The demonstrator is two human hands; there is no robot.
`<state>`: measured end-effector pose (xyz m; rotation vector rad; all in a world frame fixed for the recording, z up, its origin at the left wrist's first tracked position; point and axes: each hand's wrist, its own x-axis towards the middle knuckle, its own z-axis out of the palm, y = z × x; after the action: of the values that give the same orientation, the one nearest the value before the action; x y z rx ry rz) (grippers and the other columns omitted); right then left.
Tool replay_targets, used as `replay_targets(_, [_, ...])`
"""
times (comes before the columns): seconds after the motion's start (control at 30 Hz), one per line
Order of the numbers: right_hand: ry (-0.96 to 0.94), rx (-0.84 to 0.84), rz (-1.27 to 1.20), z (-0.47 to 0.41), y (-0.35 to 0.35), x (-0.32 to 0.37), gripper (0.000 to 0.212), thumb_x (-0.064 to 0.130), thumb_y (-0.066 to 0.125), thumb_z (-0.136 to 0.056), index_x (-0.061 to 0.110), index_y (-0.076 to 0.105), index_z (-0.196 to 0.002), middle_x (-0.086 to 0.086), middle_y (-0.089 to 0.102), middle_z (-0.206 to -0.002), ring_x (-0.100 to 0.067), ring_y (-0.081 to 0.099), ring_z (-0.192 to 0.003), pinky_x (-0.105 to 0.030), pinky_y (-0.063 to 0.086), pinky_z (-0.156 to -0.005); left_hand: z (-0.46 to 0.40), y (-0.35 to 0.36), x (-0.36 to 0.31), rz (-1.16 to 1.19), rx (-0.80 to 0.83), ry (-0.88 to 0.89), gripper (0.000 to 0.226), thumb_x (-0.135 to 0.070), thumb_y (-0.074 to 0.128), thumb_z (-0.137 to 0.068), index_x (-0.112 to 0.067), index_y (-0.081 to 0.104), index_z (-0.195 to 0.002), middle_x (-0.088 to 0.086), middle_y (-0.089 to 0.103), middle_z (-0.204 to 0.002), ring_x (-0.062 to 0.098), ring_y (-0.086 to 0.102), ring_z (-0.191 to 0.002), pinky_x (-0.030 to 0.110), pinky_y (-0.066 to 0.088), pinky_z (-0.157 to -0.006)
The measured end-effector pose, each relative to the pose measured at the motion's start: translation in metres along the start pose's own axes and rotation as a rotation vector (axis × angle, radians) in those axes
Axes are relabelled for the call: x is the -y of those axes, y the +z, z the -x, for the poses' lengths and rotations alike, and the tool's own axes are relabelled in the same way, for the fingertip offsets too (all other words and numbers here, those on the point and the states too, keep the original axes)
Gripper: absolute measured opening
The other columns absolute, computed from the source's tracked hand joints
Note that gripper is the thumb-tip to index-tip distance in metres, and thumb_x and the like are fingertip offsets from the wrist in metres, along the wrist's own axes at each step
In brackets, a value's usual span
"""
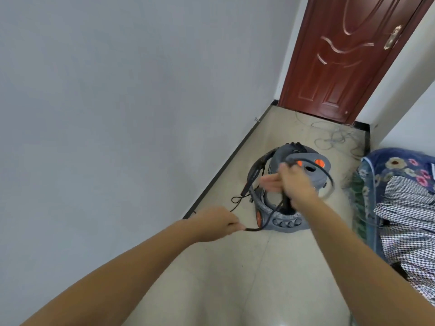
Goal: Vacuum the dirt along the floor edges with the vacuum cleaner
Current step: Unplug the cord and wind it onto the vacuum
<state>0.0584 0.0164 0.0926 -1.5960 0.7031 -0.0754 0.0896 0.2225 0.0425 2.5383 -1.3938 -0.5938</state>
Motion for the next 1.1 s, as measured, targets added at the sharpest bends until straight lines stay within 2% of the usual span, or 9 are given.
replay_targets(0.1, [-0.246,0.270,0.595,0.033,0.037,-0.012,0.026,0.025,0.034,-0.104,0.006,0.047,-0.091,0.000,0.063,-0.073,-0.013,0.062,-0.063,-0.016,0.048,-0.054,-0.011,-0.021,-0.009,0.017,-0.173,-0.019,0.043,-0.038,0.036,-0.102,-0.023,0.037,-0.063,-0.009,0.040,-0.056,0.012,0.041,-0.055,0.028,0.027,-0.055])
replay_targets(0.17, [-0.326,0.316,0.701,0.040,0.043,-0.017,0.026,0.027,0.034,-0.103,0.012,0.046,-0.086,0.001,0.054,-0.067,-0.014,0.052,-0.057,-0.016,0.042,-0.052,-0.011,-0.028,-0.002,0.100,-0.265,-0.022,0.045,-0.039,0.043,-0.100,-0.025,0.035,-0.058,-0.008,0.039,-0.053,0.009,0.038,-0.051,0.024,0.025,-0.050])
replay_targets(0.27, [-0.259,0.357,0.625,0.040,0.031,-0.016,0.036,0.035,0.041,-0.099,0.013,0.054,-0.074,0.001,0.044,-0.055,-0.017,0.042,-0.050,-0.029,0.038,-0.051,-0.005,-0.024,0.016,0.368,-0.389,-0.024,0.047,-0.042,0.054,-0.094,-0.025,0.037,-0.053,-0.009,0.036,-0.050,0.006,0.033,-0.046,0.019,0.028,-0.049])
replay_targets(0.43, [0.031,0.554,0.228,0.018,-0.050,-0.020,0.030,0.040,0.064,-0.088,0.020,0.064,-0.065,0.007,0.028,-0.049,-0.008,0.021,-0.039,-0.017,0.022,-0.035,0.012,0.004,0.064,0.562,-0.448,-0.188,0.051,-0.045,0.055,-0.092,-0.026,0.036,-0.050,-0.010,0.033,-0.047,0.004,0.030,-0.047,0.018,0.027,-0.050])
replay_targets(0.57, [0.106,0.360,0.026,0.003,-0.101,-0.043,0.029,0.038,0.065,-0.079,0.012,0.055,-0.073,0.008,0.021,-0.045,-0.006,0.016,-0.036,-0.017,0.019,-0.034,0.027,0.031,0.098,0.528,-0.426,-0.300,0.050,-0.050,0.057,-0.089,-0.021,0.036,-0.054,-0.010,0.035,-0.045,0.004,0.031,-0.044,0.014,0.028,-0.046])
replay_targets(0.73, [0.217,0.197,-0.298,-0.007,-0.119,-0.060,0.029,0.028,0.050,-0.095,0.010,0.048,-0.073,0.011,0.021,-0.038,-0.002,0.017,-0.027,-0.015,0.020,-0.027,0.041,0.054,0.119,0.485,-0.352,-0.343,0.047,-0.046,0.062,-0.088,-0.029,0.040,-0.050,-0.014,0.039,-0.046,0.003,0.035,-0.044,0.012,0.032,-0.048])
replay_targets(0.83, [0.238,0.122,-0.423,-0.006,-0.132,-0.053,0.033,0.026,0.042,-0.100,0.011,0.044,-0.071,0.009,0.011,-0.040,-0.003,0.005,-0.035,-0.014,0.018,-0.026,0.049,0.069,0.123,0.466,-0.320,-0.354,0.043,-0.043,0.061,-0.090,-0.038,0.046,-0.050,-0.015,0.043,-0.047,0.003,0.037,-0.044,0.013,0.032,-0.048])
replay_targets(0.93, [0.250,0.015,-0.590,-0.006,-0.139,-0.040,0.037,0.027,0.035,-0.102,0.012,0.040,-0.069,0.006,0.007,-0.042,-0.006,0.002,-0.039,-0.013,0.018,-0.026,0.049,0.072,0.115,0.432,-0.322,-0.334,0.046,-0.041,0.053,-0.096,-0.032,0.037,-0.054,-0.013,0.043,-0.047,0.004,0.036,-0.046,0.017,0.028,-0.049])
replay_targets(1.1, [0.174,-0.214,-0.805,-0.013,-0.113,0.005,0.039,0.023,0.031,-0.104,0.017,0.035,-0.066,0.009,0.029,-0.030,-0.003,0.027,-0.023,-0.013,0.025,-0.029,0.025,0.045,0.046,0.070,0.066,-0.140,0.037,-0.045,0.033,-0.102,-0.023,0.042,-0.074,-0.006,0.050,-0.072,0.013,0.047,-0.067,0.029,0.037,-0.065])
